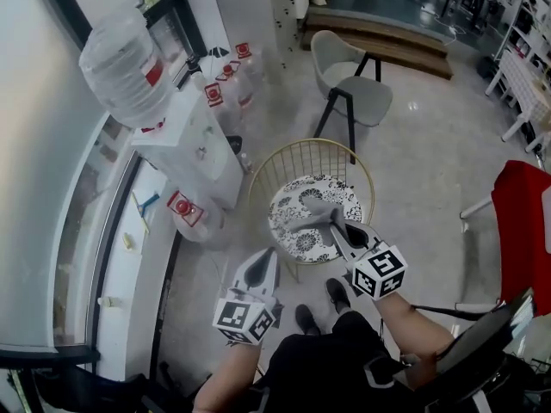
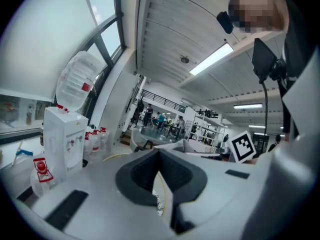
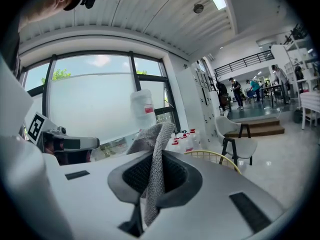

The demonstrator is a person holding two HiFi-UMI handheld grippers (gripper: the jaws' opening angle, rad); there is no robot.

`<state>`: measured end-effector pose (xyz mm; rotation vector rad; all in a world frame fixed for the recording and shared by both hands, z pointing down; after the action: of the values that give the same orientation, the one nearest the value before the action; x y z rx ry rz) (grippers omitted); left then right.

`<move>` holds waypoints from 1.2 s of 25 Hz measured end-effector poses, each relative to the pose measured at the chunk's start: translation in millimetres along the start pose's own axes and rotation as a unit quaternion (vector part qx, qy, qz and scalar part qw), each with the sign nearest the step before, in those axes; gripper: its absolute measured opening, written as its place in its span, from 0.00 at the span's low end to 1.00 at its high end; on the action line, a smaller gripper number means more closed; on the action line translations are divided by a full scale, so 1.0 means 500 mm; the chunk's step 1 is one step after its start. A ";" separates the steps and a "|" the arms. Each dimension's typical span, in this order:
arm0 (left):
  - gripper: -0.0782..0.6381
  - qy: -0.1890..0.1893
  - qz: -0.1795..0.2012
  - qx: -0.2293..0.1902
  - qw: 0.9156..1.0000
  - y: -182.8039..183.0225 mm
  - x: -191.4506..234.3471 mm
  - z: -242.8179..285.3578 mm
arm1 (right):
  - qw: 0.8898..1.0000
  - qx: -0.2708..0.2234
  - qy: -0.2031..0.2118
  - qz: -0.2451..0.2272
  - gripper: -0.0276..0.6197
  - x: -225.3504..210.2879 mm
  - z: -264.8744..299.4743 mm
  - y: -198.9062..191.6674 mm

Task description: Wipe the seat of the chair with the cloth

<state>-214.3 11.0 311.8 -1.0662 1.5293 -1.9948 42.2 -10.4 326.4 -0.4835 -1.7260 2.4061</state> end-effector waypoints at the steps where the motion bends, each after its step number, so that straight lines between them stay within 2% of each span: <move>1: 0.12 0.003 -0.003 0.003 1.000 -0.009 0.005 0.008 | 1.000 0.007 0.002 0.002 0.08 -0.011 0.014 -0.010; 5: 0.12 0.013 -0.005 0.024 1.000 -0.040 0.027 0.036 | 0.999 0.033 0.015 0.002 0.08 -0.043 0.061 -0.059; 9: 0.12 0.026 -0.021 0.024 0.999 -0.072 0.058 0.070 | 0.998 0.050 0.023 0.004 0.08 -0.078 0.112 -0.103; 13: 0.12 0.036 -0.046 0.035 0.998 -0.128 0.081 0.096 | 0.996 0.083 0.035 0.012 0.08 -0.096 0.152 -0.162; 16: 0.12 0.045 -0.056 0.062 0.995 -0.181 0.099 0.122 | 0.993 0.109 0.041 0.012 0.08 -0.109 0.186 -0.219; 20: 0.12 0.068 -0.047 0.116 0.990 -0.270 0.117 0.142 | 0.986 0.156 0.060 0.020 0.08 -0.104 0.221 -0.318; 22: 0.12 0.077 -0.055 0.137 0.986 -0.318 0.125 0.151 | 0.981 0.182 0.062 0.023 0.08 -0.104 0.234 -0.372; 25: 0.12 0.090 -0.074 0.145 0.983 -0.364 0.143 0.154 | 0.974 0.212 0.069 0.027 0.08 -0.102 0.266 -0.440; 30: 0.12 0.095 -0.084 0.164 0.978 -0.433 0.164 0.158 | 0.965 0.245 0.091 0.004 0.08 -0.101 0.314 -0.539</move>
<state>-177.1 -28.7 550.4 -0.9140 1.1666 -2.4212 17.2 -76.6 634.4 -0.6100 -1.0043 2.5708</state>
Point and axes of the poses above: the fingertips, and each gripper's own axes: z forward along the fingers, x to its left, y out of its top, the point moved 10 cm from there along -z, backward along the fingers, and after that the axes turned 10 degrees about -y, right-handed, at the moved point
